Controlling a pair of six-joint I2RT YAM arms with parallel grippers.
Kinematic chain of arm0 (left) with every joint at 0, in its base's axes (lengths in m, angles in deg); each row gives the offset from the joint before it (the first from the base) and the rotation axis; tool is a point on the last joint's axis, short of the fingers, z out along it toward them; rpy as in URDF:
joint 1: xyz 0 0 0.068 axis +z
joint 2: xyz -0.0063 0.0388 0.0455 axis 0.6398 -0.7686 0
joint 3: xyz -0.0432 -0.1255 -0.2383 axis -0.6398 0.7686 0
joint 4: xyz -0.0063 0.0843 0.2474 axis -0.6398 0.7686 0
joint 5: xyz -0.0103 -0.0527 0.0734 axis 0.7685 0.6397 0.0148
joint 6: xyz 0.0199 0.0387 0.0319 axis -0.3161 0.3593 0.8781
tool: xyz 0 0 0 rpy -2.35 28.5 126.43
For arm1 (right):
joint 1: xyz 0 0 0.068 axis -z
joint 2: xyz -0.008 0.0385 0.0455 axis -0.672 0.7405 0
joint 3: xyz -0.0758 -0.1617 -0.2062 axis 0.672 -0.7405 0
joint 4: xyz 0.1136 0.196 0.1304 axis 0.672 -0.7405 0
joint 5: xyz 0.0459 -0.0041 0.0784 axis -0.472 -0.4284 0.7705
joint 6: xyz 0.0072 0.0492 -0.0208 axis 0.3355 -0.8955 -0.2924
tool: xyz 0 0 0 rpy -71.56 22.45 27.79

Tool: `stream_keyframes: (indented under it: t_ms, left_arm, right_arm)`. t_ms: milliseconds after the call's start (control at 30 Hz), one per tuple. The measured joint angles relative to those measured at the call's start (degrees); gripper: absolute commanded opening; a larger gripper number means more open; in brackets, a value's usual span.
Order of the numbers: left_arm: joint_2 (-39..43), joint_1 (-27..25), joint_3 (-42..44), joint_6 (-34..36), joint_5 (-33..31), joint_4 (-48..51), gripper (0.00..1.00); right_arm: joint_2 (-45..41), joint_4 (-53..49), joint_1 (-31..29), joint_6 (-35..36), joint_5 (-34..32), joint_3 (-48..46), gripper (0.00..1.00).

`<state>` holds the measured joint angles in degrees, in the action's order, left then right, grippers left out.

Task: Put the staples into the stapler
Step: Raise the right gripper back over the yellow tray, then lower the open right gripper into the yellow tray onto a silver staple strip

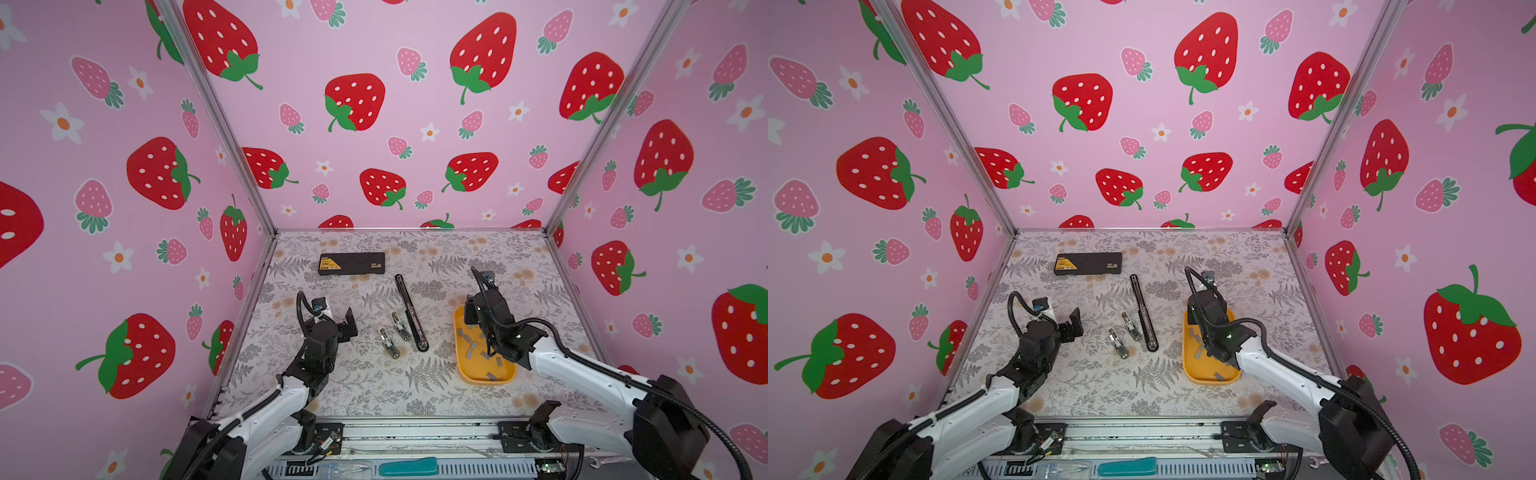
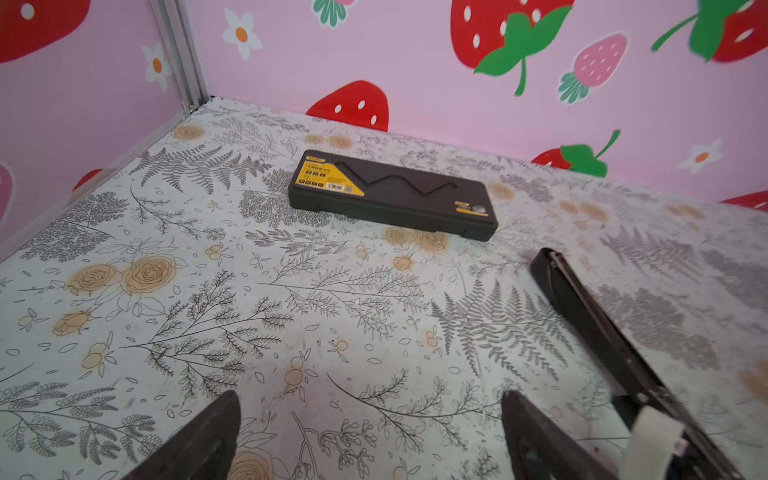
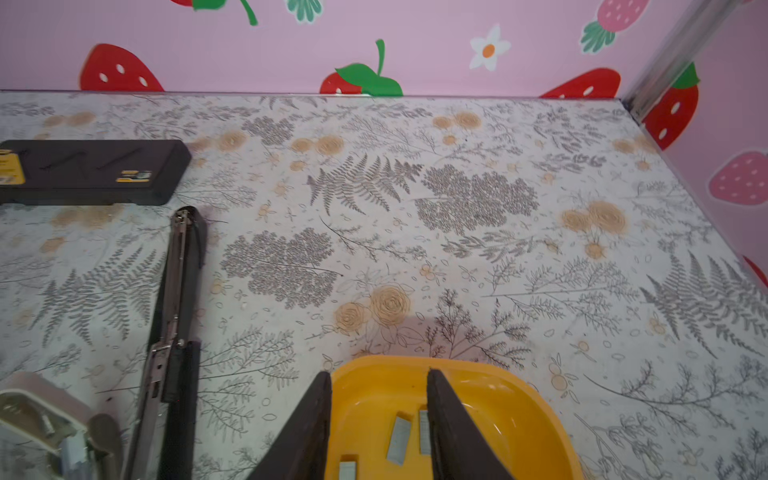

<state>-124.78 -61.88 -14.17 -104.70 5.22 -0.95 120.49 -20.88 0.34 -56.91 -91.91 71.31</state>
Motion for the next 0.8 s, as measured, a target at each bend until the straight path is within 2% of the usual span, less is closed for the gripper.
stream_keyframes:
  t_ms: [167, 400, 667, 800]
  left_arm:
    - [-9.1, 1.0, -6.7, 2.4, 2.9, -2.0, 0.99]
    - [-8.6, 4.8, -6.6, 1.9, 8.3, -3.9, 0.99]
    - [-8.9, 5.0, -6.6, 1.7, 10.5, -4.3, 0.99]
    - [-8.9, 5.0, -6.6, 1.6, 10.5, -4.3, 0.99]
  right_arm:
    - [6.4, -1.5, 3.1, -0.4, 4.1, -0.3, 0.35]
    - [13.0, -2.5, 4.9, -0.6, 10.2, 1.0, 0.23]
    - [15.1, -3.3, 5.3, -1.6, 11.5, 2.3, 0.23]
    - [15.1, -3.4, 5.3, -2.0, 12.1, 2.1, 0.27]
